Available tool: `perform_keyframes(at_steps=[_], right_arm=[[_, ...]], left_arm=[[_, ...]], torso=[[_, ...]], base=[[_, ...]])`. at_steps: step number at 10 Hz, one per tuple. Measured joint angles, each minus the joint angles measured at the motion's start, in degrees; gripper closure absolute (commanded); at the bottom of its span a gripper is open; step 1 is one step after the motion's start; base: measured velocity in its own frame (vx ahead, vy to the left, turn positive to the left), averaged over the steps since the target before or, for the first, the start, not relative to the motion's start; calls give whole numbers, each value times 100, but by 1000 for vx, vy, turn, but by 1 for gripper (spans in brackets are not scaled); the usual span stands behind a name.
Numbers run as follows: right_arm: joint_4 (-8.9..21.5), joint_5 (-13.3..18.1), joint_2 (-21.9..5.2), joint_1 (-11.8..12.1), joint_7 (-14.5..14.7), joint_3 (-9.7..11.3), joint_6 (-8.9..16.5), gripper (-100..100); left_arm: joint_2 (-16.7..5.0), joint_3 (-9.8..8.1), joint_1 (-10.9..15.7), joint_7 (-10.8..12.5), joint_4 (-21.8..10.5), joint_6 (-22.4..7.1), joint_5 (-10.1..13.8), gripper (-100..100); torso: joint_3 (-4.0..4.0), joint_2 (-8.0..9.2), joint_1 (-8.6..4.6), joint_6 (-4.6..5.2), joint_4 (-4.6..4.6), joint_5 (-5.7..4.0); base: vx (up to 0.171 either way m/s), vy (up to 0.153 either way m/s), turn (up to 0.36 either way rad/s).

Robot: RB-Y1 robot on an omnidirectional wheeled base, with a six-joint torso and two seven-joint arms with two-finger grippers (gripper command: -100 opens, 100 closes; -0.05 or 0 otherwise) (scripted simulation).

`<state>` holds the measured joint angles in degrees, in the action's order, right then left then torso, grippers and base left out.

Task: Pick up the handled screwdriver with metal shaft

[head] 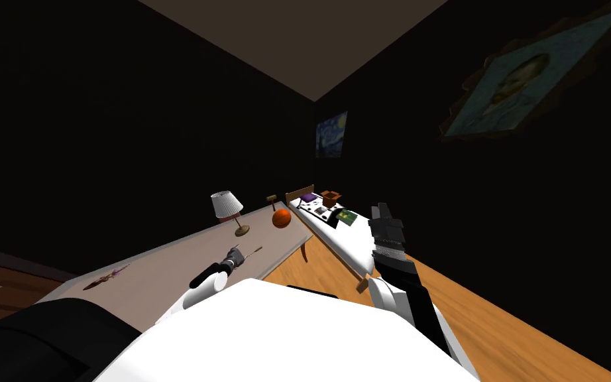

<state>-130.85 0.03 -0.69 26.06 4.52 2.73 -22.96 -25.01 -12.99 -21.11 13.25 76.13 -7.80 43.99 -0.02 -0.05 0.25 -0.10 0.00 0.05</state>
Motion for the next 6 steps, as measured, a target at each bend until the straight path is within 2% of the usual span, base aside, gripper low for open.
perform_keyframes(at_steps=[1, 2, 3, 4, 5, 6], right_arm=[[0, 0, 0, 1, 0, 0, 0, 0], [0, 0, 0, 1, 0, 0, 0, 0], [0, 0, 0, -1, 0, 1, 0, 0], [0, 0, 0, 0, 0, 0, 0, 0], [0, 0, 0, -1, 0, 0, 0, 0], [0, 0, 0, 0, 0, 0, 0, 0]], left_arm=[[-118, 97, 36, 17, -169, 16, 110, -100], [-138, 119, 59, 34, -263, 55, 127, -100], [-223, 129, 74, 47, -398, -33, 279, -100], [-308, 168, 129, 60, -607, -90, 408, -100], [-436, 264, 233, 61, -935, -126, 653, -100], [-482, 238, 279, 65, -1145, -239, 739, -100]], torso=[[-1, -3, -2, -1, 0, -1], [-3, -5, -8, -1, -1, -2], [-2, -4, -5, 6, 0, -2], [-1, -2, 2, 3, 0, 0], [0, -1, 10, 5, 0, 2], [0, -1, 7, 0, 0, 2]], base=[[-1, 2, 29], [-6, 12, -258], [-14, 35, -261], [-20, 53, -329], [-17, 41, -207], [-8, 18, -12]])
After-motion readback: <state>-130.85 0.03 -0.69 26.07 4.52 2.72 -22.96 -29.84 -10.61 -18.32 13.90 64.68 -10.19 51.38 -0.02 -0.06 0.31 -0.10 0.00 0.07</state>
